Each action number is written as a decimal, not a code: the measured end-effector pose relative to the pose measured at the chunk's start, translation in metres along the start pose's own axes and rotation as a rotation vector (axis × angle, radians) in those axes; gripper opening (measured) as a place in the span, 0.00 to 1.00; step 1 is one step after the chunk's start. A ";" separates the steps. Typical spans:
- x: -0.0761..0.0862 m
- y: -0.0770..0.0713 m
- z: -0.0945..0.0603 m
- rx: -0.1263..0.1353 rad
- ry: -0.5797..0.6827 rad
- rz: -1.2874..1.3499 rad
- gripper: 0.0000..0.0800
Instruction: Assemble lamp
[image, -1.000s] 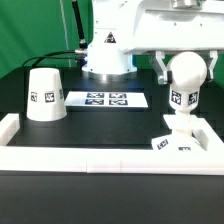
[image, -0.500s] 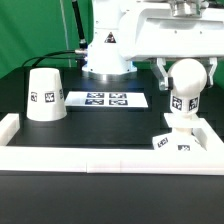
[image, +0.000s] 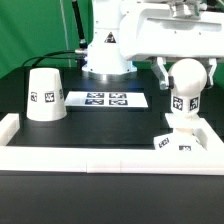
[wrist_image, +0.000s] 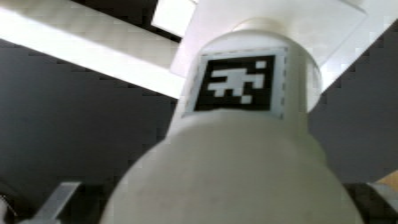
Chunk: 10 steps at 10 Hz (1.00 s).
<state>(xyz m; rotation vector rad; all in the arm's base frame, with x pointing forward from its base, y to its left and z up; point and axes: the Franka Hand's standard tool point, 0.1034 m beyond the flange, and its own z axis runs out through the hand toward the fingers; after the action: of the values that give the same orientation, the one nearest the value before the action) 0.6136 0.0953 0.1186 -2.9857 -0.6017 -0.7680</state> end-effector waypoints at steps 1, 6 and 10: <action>0.000 0.000 0.000 0.000 0.000 0.000 0.84; 0.000 0.000 0.000 0.001 -0.001 0.007 0.87; 0.007 -0.004 -0.010 0.009 -0.011 0.011 0.87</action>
Offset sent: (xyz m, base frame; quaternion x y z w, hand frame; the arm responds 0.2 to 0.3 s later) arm 0.0000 0.0000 0.0000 0.0000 0.0000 0.0000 1.0000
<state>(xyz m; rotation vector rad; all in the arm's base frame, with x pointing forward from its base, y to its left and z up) 0.6129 0.1001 0.1301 -2.9844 -0.5874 -0.7459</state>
